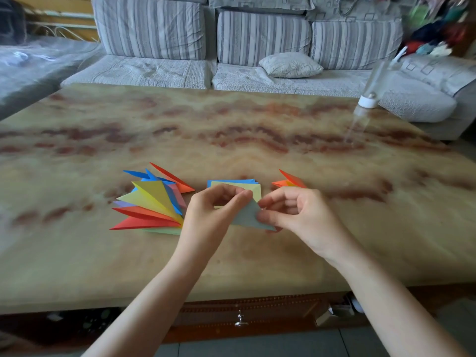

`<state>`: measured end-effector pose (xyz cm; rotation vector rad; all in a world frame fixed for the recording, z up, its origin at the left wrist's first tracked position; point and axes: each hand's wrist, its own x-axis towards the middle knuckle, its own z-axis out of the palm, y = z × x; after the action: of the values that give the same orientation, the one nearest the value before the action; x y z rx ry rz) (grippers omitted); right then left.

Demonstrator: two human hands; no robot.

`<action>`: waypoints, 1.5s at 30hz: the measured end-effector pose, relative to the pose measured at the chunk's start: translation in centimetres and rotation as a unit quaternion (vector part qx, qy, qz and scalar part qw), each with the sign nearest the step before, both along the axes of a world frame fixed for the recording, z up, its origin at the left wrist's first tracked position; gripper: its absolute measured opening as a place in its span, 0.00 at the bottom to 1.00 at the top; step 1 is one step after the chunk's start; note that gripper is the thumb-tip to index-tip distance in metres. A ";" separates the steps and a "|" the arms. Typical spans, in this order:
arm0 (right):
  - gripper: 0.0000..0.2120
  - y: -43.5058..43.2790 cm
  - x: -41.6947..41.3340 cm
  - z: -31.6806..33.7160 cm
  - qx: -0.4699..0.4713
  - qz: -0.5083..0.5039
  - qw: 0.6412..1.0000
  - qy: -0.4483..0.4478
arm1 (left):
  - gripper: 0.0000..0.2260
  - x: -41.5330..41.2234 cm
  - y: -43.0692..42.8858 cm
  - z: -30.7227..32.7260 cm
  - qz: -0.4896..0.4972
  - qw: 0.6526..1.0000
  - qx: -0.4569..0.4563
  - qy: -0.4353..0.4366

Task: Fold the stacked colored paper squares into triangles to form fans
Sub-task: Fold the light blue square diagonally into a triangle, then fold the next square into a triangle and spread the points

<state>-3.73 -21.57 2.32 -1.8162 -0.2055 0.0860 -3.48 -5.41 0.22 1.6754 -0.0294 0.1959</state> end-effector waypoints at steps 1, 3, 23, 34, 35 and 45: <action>0.06 -0.2 0.3 0.0 0.000 -0.002 1.000 -0.001 | 0.07 0.0 0.0 0.0 -0.006 1.000 0.010 0.002; 0.06 -1.3 0.9 0.5 0.002 -0.032 0.999 -0.011 | 0.08 0.2 0.2 0.0 -0.006 0.998 0.064 -0.009; 0.11 -6.8 5.2 -4.3 -0.247 -0.235 0.940 -0.026 | 0.17 1.8 2.1 -2.6 -0.063 0.898 0.430 -0.073; 0.05 -4.6 3.4 0.0 -0.137 -0.198 0.929 -0.280 | 0.20 1.8 2.2 -2.0 -0.026 0.929 0.339 -0.146; 0.06 -4.0 2.9 0.3 -0.129 -0.165 0.931 -0.300 | 0.16 1.7 2.3 -1.8 -0.020 0.932 0.329 -0.153; 0.10 -0.2 2.8 -2.7 -0.203 -0.051 0.914 -0.346 | 0.10 1.1 2.4 -0.7 -0.004 0.941 0.264 -0.210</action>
<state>-0.89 -21.77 -0.36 -2.2094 -0.6278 -0.6453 -2.33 -2.97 -0.47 2.1382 -0.4431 0.5780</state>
